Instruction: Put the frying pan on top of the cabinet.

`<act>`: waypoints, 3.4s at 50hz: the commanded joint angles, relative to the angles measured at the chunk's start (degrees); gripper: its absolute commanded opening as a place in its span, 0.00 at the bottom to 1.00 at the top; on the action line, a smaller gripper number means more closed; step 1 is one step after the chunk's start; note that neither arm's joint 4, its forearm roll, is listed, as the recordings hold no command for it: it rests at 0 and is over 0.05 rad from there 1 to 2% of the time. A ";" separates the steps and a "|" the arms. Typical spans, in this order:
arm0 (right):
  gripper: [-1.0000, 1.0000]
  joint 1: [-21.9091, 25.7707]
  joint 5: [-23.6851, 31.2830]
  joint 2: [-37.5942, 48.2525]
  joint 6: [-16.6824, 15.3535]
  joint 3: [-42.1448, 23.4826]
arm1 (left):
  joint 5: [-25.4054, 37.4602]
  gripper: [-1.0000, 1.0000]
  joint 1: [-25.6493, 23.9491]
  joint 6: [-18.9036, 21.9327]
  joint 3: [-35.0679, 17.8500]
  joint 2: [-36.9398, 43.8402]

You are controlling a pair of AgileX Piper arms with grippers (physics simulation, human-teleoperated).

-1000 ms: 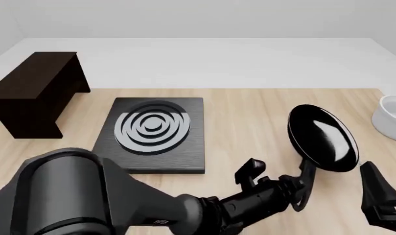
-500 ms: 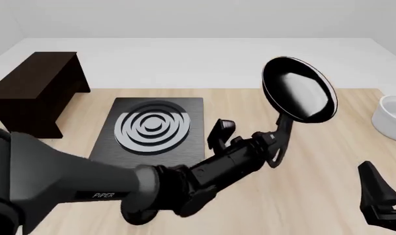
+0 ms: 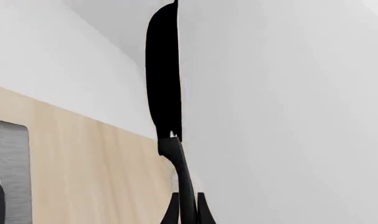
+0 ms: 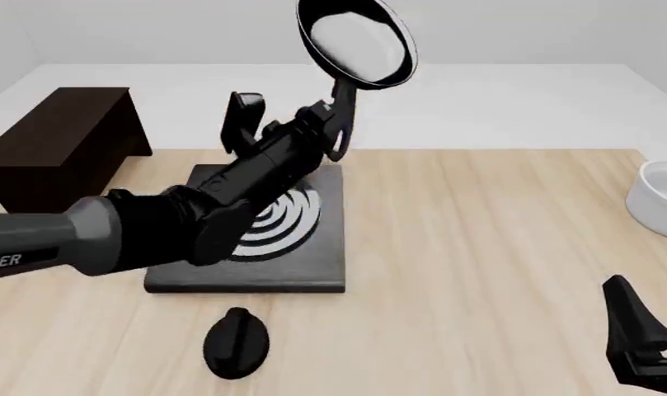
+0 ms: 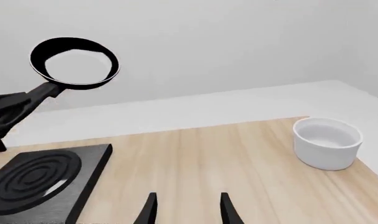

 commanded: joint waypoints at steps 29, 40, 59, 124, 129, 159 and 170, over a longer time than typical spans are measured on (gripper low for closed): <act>1.00 0.28 1.89 -2.00 -1.67 -0.02 | 0.89 0.00 30.05 0.07 11.37 -17.86; 1.00 0.40 1.89 -1.98 -1.93 -0.02 | -1.95 0.00 36.16 -4.56 14.76 -18.31; 1.00 0.62 1.91 -1.87 -2.24 -0.02 | -6.95 0.00 43.77 -10.70 15.57 -11.73; 1.00 1.30 1.83 -1.55 -3.49 -0.03 | -12.18 0.00 49.52 -13.52 6.78 2.99; 1.00 1.32 1.81 -1.47 -3.47 -0.03 | -12.44 0.00 49.60 -13.68 6.48 4.22; 1.00 1.23 1.78 -1.37 -3.27 -0.03 | -12.63 0.00 50.64 -14.35 6.39 7.37; 1.00 1.21 1.81 -1.44 -3.21 -0.03 | -12.47 0.00 50.97 -14.38 6.55 7.87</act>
